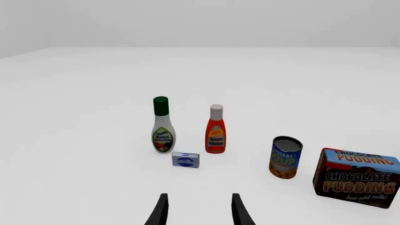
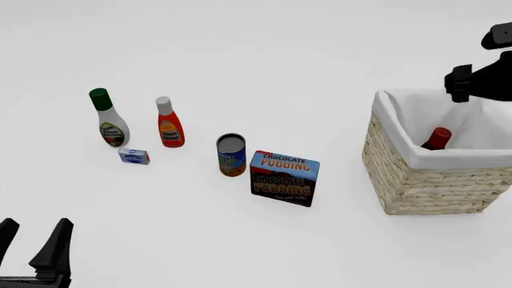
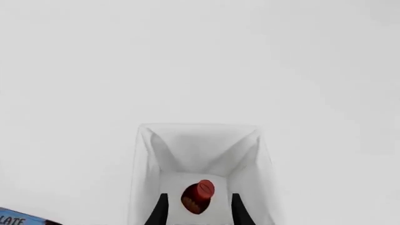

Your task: Pick the bbq sauce and place it in the basket.

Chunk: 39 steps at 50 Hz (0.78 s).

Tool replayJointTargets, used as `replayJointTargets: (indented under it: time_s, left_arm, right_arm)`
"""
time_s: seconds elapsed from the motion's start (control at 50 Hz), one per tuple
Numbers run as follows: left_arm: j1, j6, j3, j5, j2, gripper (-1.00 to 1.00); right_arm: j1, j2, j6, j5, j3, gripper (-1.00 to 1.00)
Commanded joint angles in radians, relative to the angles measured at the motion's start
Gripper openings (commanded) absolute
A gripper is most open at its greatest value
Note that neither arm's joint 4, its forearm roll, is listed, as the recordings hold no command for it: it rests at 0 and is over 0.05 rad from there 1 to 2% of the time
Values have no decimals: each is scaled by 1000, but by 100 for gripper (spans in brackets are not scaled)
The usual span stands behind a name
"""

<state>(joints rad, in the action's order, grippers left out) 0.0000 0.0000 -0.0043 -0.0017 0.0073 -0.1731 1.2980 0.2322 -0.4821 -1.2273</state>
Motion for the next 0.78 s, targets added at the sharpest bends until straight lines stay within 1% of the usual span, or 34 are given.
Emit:
replayJointTargets:
  time_s: [0.02,0.24,0.36,0.54,0.78]
  left_arm:
    - [0,0,0,0,0,100]
    - [0,0,0,0,0,100]
    - [0,0,0,0,0,100]
    - [0,0,0,0,0,100]
    - [0,0,0,0,0,100]
  right_arm:
    - [1,-70,-7,-40,-9,100]
    - [-5,-134,-24,-82,-38,100]
    - [-4,-160,-34,-90,-39,100]
    - [-1,-211,-75,-83,-19,100]
    - [-21,-267,-97,-72,26,100]
